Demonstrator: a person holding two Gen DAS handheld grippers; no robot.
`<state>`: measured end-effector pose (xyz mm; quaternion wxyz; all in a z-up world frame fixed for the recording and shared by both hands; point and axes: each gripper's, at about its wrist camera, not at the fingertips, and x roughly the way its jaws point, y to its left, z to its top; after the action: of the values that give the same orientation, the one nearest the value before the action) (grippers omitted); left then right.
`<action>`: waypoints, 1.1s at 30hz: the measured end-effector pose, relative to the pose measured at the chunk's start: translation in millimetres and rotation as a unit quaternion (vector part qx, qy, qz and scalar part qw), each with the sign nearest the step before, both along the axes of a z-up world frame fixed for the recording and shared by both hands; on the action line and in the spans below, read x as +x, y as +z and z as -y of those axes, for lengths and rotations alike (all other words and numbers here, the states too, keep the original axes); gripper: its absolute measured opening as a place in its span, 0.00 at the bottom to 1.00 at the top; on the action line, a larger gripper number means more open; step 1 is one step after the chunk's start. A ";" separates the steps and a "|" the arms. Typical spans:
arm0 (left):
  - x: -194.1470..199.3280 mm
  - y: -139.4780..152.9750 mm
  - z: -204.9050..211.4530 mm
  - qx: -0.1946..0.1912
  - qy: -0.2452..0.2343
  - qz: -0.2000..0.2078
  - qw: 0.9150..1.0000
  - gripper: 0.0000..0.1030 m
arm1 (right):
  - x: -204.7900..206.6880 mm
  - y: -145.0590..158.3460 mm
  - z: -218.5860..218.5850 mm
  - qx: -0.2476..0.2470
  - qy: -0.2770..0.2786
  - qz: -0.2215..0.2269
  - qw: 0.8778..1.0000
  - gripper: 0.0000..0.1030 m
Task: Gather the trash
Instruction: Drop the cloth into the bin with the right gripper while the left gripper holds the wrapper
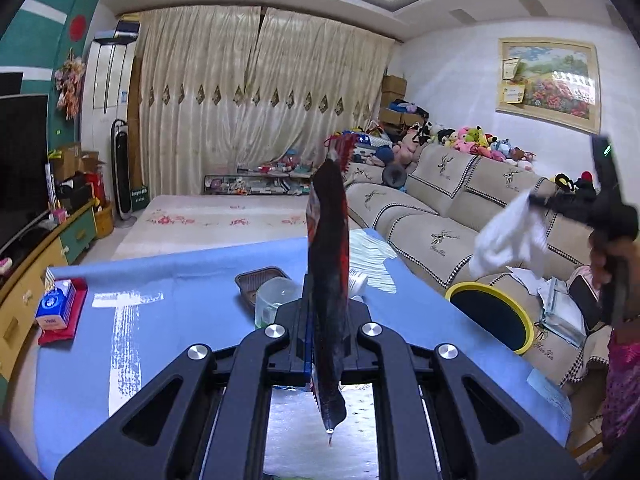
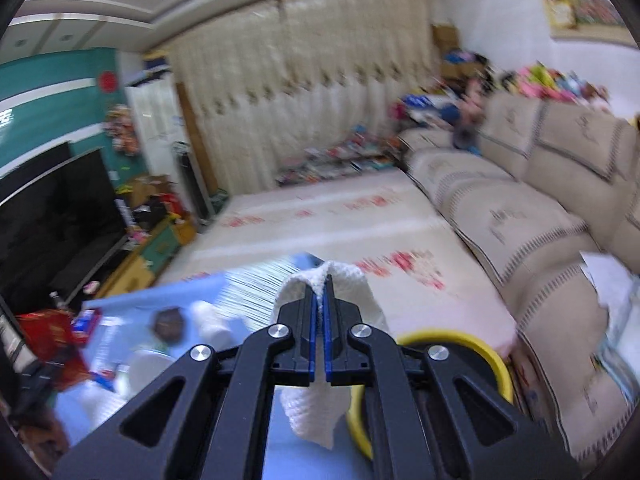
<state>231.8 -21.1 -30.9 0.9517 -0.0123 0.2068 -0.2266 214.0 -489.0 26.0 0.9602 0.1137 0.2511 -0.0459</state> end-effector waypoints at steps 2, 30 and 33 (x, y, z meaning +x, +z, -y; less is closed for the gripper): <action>-4.5 1.1 3.0 0.002 -0.005 0.003 1.000 0.08 | 4.4 -21.2 15.4 0.005 -0.025 -0.023 0.999 0.03; -4.9 2.5 23.4 0.028 -0.021 0.001 0.999 0.08 | 35.4 -157.8 92.6 0.003 -0.132 -0.212 0.968 0.70; -4.1 4.0 22.3 0.027 -0.023 0.001 0.999 0.08 | 28.0 -153.0 96.5 0.014 -0.125 -0.209 0.970 0.70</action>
<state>227.6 -43.4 -27.0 0.9462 0.0188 0.2127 -0.2430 242.0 -585.4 -127.1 0.8710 0.1460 0.4310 -0.1851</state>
